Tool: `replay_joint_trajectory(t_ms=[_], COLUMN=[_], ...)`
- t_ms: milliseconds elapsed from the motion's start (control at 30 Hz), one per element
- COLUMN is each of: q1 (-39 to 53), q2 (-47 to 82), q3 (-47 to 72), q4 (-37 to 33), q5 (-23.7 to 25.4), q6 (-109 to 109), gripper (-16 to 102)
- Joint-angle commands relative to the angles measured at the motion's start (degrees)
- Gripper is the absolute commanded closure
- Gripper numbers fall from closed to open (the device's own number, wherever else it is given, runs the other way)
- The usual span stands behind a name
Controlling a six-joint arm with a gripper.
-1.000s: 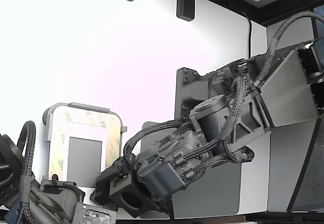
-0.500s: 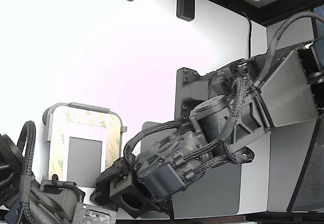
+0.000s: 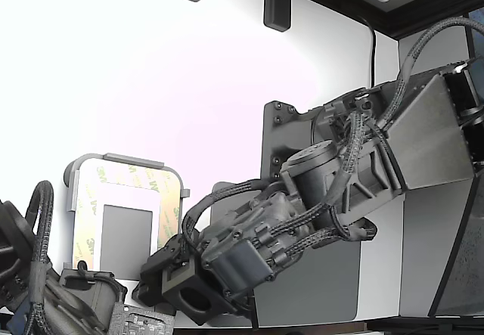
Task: Peel off protective film from adhesive tape.
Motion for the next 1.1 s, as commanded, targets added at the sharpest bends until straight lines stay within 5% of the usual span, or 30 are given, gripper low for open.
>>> replay_joint_trajectory(t_ms=[0, 1067], q1=[-1.05, 0.62], q2=[0.79, 2.2], q3=[-1.41, -0.88], q4=[-0.35, 0.7], q5=[-0.26, 0.97], q6=[-0.09, 1.85], gripper=[96, 96])
